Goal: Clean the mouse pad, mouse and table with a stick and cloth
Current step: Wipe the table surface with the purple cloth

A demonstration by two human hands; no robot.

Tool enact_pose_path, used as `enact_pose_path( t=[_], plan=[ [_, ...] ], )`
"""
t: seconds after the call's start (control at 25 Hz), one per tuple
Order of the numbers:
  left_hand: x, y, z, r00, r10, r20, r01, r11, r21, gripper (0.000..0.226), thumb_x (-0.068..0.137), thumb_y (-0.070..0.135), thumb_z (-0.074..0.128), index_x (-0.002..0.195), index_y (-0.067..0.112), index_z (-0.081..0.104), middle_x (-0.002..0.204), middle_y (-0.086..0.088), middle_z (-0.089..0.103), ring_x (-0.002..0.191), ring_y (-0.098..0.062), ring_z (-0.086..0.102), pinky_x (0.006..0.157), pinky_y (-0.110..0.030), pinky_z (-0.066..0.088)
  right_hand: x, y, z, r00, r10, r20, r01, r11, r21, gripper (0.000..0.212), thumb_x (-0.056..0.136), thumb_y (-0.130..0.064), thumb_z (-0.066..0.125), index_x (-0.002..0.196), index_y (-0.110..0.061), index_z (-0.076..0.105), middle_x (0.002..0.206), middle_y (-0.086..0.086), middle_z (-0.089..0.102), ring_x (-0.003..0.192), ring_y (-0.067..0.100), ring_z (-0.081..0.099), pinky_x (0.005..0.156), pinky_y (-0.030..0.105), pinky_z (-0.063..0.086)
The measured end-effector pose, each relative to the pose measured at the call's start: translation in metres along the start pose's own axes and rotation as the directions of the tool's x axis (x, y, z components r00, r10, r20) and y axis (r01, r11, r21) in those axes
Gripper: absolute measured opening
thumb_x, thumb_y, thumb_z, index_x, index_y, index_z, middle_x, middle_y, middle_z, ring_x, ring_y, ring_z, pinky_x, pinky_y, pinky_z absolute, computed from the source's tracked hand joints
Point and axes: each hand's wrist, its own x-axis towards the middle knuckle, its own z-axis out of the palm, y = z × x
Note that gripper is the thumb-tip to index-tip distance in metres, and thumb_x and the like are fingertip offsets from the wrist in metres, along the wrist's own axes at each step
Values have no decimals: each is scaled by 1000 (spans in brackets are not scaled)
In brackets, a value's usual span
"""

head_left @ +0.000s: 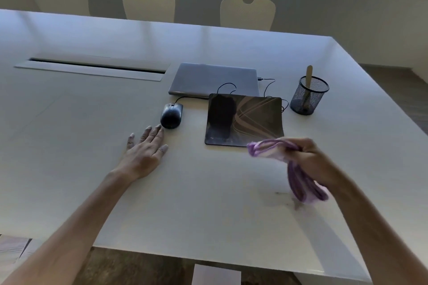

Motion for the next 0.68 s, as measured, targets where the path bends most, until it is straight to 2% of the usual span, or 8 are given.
enact_pose_path(
  t=[0.12, 0.2, 0.28, 0.36, 0.44, 0.52, 0.6, 0.68],
  plan=[
    [-11, 20, -2, 996, 28, -88, -26, 999, 22, 58, 101, 46, 24, 153, 22, 17, 160, 10, 11, 147, -5, 2, 117, -40, -6, -17, -17, -28, 979, -72, -190, 92, 991, 99, 28, 83, -34, 71, 105, -19, 77, 104, -2, 76, 102, 12, 70, 89, 21, 52],
    [-20, 38, -4, 990, 60, -127, -55, 998, 43, 57, 100, 46, 24, 151, 20, 27, 159, 8, 20, 147, -9, 10, 118, -39, 0, -26, -15, -51, 940, -44, -339, 65, 997, 51, 35, 82, -41, 72, 108, -18, 75, 106, 1, 75, 107, 18, 68, 97, 32, 52],
    [-28, 55, -3, 983, 121, -139, -119, 993, 24, 56, 100, 46, 25, 151, 20, 28, 158, 7, 22, 147, -10, 11, 118, -38, 1, -35, -5, -69, 877, 27, -481, -99, 987, -126, 29, 87, -40, 66, 110, -24, 74, 106, -5, 75, 111, 17, 66, 101, 38, 49],
    [-30, 69, 1, 975, 187, -116, -188, 982, 9, 56, 101, 44, 26, 152, 21, 24, 159, 9, 17, 147, -8, 5, 118, -36, -2, -45, 8, -80, 776, 63, -627, -350, 871, -345, 24, 84, -51, 58, 100, -42, 74, 81, -23, 70, 91, -1, 63, 82, 30, 49],
    [-29, 79, 9, 969, 231, -83, -232, 973, 0, 56, 102, 44, 25, 153, 21, 18, 160, 10, 11, 147, -7, -1, 118, -36, -6, -54, 18, -82, 759, 110, -641, -456, 794, -403, 20, 82, -56, 57, 95, -50, 71, 74, -21, 67, 82, -3, 59, 73, 26, 45],
    [-27, 84, 18, 965, 253, -62, -253, 967, 4, 58, 102, 45, 23, 154, 22, 14, 161, 11, 6, 146, -5, -6, 118, -37, -9, -61, 31, -78, 823, 198, -533, -475, 754, -454, 23, 89, -41, 63, 109, -52, 68, 106, -26, 70, 106, -2, 58, 88, 27, 46],
    [-25, 86, 25, 965, 257, -54, -256, 967, 17, 59, 101, 47, 21, 154, 23, 10, 161, 13, 4, 144, -1, -11, 117, -39, -10, -64, 50, -76, 865, 270, -423, -495, 599, -629, 52, 88, -23, 68, 135, -40, 55, 145, -13, 51, 137, 9, 40, 113, 35, 32],
    [-25, 86, 31, 966, 254, -53, -252, 967, 45, 61, 100, 50, 17, 154, 24, 8, 161, 13, 2, 140, 1, -14, 116, -41, -10, -63, 59, -69, 855, 271, -443, -519, 455, -723, 63, 87, -21, 66, 145, -34, 43, 157, -9, 32, 148, 15, 23, 120, 41, 19]
  ],
)
